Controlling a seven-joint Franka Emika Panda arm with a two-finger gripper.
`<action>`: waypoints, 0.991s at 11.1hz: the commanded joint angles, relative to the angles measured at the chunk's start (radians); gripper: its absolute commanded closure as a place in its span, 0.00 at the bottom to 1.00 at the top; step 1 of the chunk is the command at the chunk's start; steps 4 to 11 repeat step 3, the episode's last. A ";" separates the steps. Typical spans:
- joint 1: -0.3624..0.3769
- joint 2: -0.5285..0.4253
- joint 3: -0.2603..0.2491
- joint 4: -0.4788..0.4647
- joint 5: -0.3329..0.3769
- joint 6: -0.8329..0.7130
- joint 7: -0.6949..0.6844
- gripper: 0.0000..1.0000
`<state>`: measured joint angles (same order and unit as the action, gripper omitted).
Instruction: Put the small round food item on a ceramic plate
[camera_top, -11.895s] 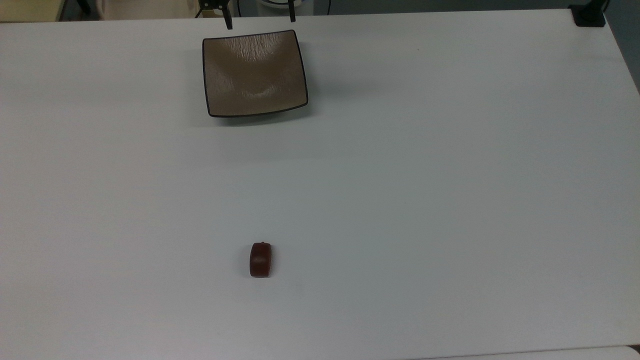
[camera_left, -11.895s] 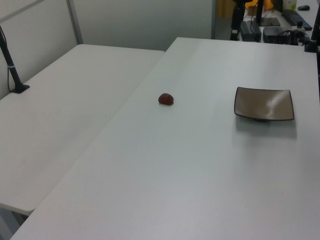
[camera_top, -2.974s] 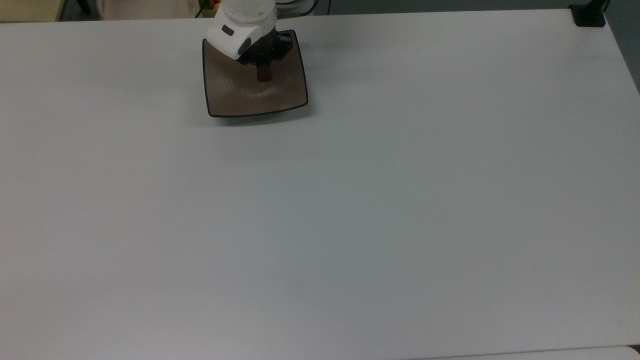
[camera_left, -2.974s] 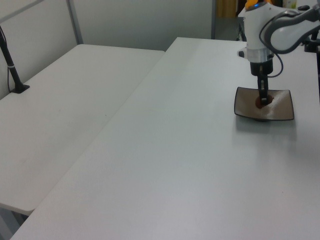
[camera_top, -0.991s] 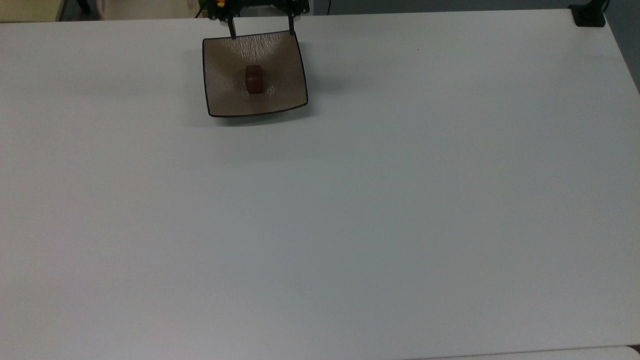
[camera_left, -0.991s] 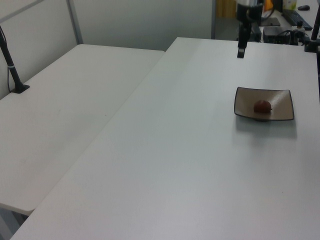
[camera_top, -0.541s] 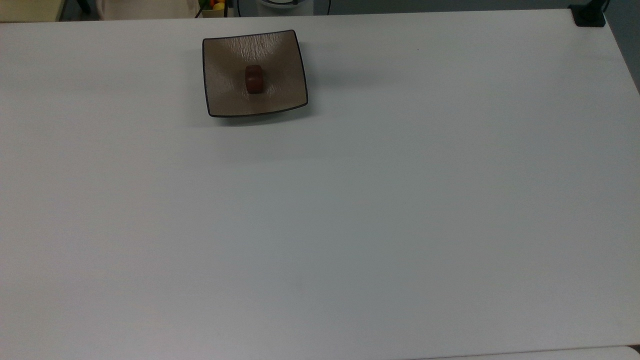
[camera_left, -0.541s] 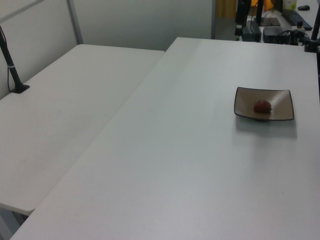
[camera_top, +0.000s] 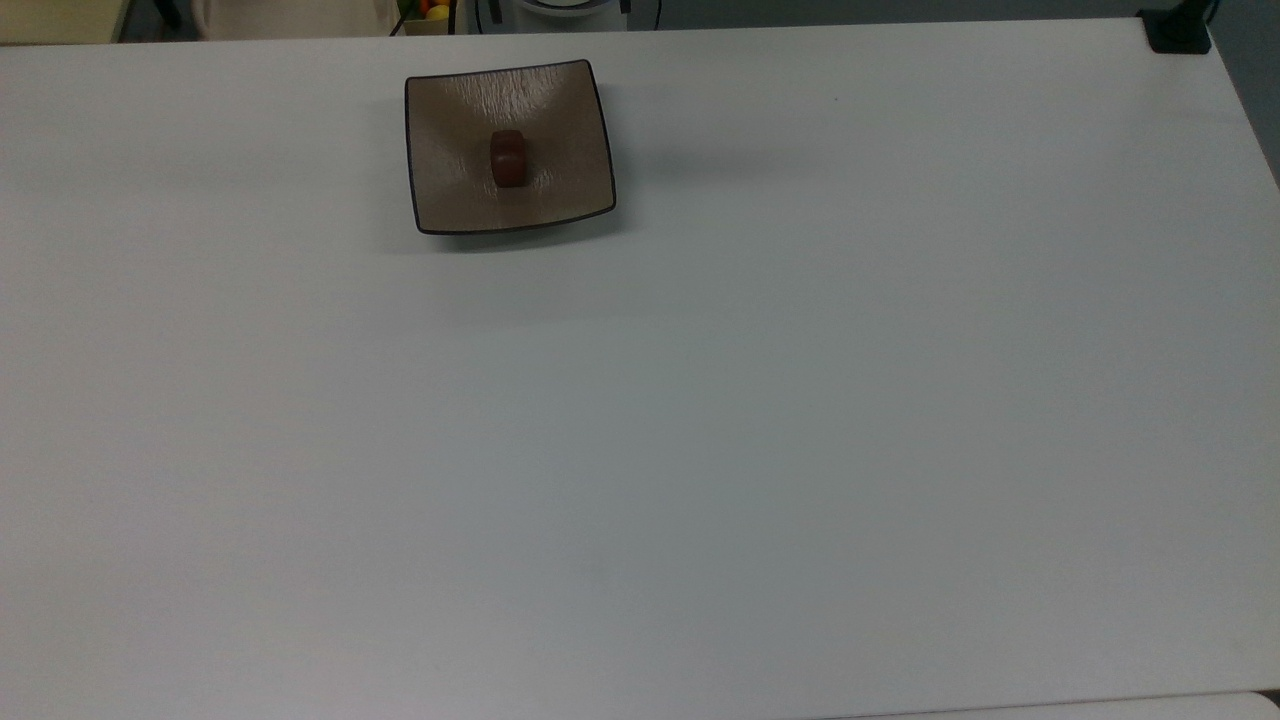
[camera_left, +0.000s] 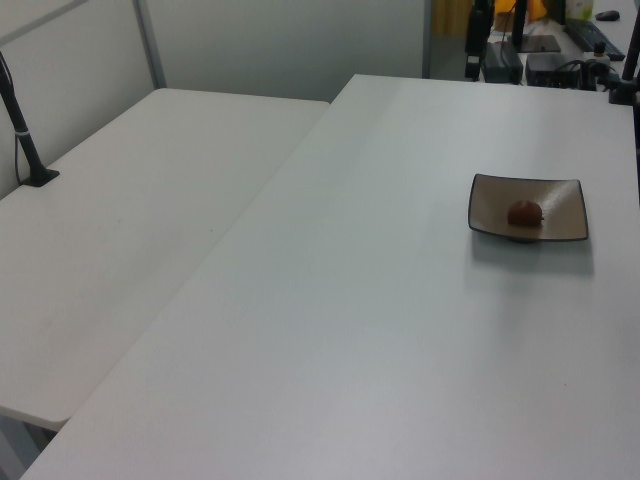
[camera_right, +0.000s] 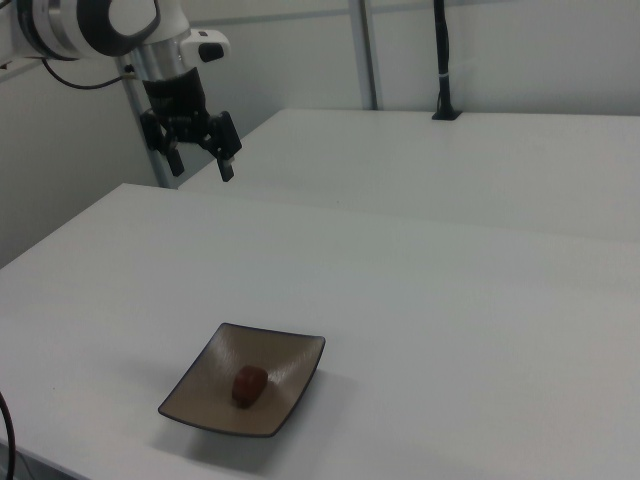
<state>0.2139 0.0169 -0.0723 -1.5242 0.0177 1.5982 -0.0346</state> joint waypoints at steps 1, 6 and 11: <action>0.009 -0.005 -0.009 -0.002 0.016 0.040 0.013 0.00; 0.006 -0.006 -0.014 -0.002 0.016 0.040 0.008 0.00; 0.006 -0.006 -0.014 -0.002 0.016 0.040 0.008 0.00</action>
